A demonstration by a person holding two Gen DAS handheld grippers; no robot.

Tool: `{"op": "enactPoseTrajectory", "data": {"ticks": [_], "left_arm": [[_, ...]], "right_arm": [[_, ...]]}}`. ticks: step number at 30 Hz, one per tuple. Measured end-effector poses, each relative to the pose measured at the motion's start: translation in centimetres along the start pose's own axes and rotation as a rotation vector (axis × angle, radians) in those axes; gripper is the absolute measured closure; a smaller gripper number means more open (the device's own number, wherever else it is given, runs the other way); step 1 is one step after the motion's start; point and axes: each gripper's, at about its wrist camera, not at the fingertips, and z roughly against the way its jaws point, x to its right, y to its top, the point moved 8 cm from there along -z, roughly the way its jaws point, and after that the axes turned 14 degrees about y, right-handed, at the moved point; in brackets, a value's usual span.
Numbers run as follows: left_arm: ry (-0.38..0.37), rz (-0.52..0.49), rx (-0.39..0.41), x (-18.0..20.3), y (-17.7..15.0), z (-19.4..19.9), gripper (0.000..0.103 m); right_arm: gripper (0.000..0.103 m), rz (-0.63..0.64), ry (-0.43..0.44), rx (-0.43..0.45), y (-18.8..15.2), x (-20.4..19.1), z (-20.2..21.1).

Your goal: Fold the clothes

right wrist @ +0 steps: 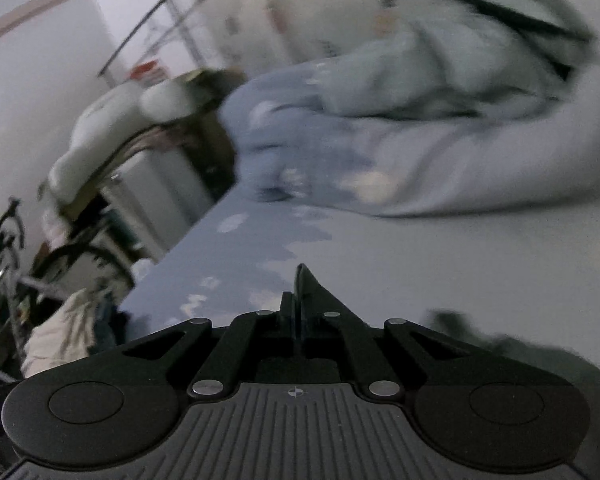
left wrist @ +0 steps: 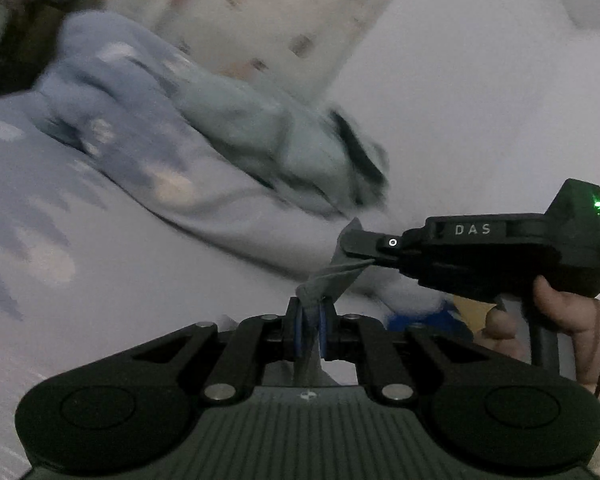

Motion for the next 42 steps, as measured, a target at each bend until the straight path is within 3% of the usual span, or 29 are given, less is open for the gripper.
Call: {"op": "enactPoseTrajectory", "data": {"ticks": [6, 10, 16, 26, 32, 42], "left_arm": [[0.156, 0.075, 0.061, -9.5, 5.2, 0.7, 0.093], [0.265, 0.128, 0.076, -15.6, 6.7, 0.5, 0.094], [0.373, 0.229, 0.081, -24.1, 8.0, 0.1, 0.094], [0.453, 0.331, 0.095, -32.2, 10.6, -2.7, 0.094], [0.547, 0.333, 0.102, -36.0, 11.3, -4.5, 0.095], [0.624, 0.399, -0.011, -41.2, 6.6, -7.4, 0.094]], "right_arm": [[0.1, 0.099, 0.063, -0.132, 2.7, -6.5, -14.0], [0.1, 0.135, 0.084, -0.217, 2.5, -9.4, -23.2], [0.1, 0.181, 0.118, -0.276, 0.9, -14.3, -32.4], [0.1, 0.239, 0.093, -0.309, 0.6, -16.5, -42.9], [0.1, 0.275, 0.068, -0.332, 0.4, -16.8, -48.2], [0.1, 0.32, 0.007, -0.459, -5.6, -14.4, -55.7]]}}
